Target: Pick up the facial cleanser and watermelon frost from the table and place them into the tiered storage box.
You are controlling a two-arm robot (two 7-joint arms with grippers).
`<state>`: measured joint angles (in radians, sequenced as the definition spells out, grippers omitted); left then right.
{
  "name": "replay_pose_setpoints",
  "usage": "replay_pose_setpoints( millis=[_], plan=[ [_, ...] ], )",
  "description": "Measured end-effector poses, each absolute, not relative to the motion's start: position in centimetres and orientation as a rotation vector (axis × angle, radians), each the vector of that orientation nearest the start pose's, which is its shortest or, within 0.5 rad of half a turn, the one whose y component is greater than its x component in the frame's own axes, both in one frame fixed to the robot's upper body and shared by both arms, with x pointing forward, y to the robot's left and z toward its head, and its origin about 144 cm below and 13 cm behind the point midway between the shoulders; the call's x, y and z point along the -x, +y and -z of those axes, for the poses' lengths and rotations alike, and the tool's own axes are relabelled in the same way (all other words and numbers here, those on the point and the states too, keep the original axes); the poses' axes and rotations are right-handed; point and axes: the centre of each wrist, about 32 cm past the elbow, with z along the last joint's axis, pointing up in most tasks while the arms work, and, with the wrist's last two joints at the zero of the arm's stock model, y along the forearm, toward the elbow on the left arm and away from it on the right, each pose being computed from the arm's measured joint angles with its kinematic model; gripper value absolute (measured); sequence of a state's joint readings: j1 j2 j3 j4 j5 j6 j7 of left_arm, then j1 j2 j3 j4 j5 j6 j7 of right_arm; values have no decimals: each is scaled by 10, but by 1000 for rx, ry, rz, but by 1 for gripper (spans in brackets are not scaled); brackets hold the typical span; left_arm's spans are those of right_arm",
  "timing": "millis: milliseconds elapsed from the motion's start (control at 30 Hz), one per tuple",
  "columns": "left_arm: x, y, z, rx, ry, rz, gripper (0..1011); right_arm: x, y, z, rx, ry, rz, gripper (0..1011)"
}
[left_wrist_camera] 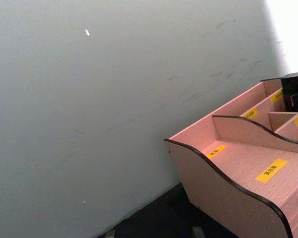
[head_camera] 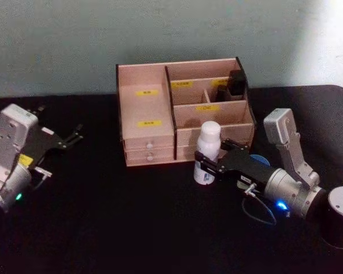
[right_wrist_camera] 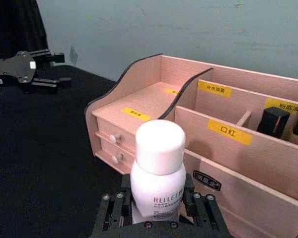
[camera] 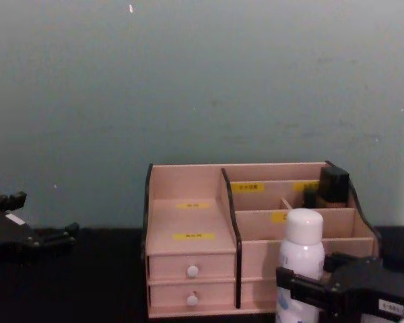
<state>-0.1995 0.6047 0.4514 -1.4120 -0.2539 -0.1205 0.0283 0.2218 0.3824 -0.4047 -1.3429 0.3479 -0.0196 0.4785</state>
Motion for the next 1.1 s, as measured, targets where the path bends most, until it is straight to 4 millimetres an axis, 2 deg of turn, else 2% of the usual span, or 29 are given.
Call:
replay_pose_setpoints(
  millis=[633, 967, 1100],
  plan=[
    [-489, 310, -1140, -305, -285, -1248, 1001, -500, -255, -1130, 150, 14, 760, 594],
    [-489, 310, -1140, -304, -285, -1248, 1001, -499, -259, -1157, 89, 5, 746, 594],
    [-489, 310, -1140, -304, -285, -1248, 1001, -504, -259, -1170, 49, -2, 753, 594]
  ],
)
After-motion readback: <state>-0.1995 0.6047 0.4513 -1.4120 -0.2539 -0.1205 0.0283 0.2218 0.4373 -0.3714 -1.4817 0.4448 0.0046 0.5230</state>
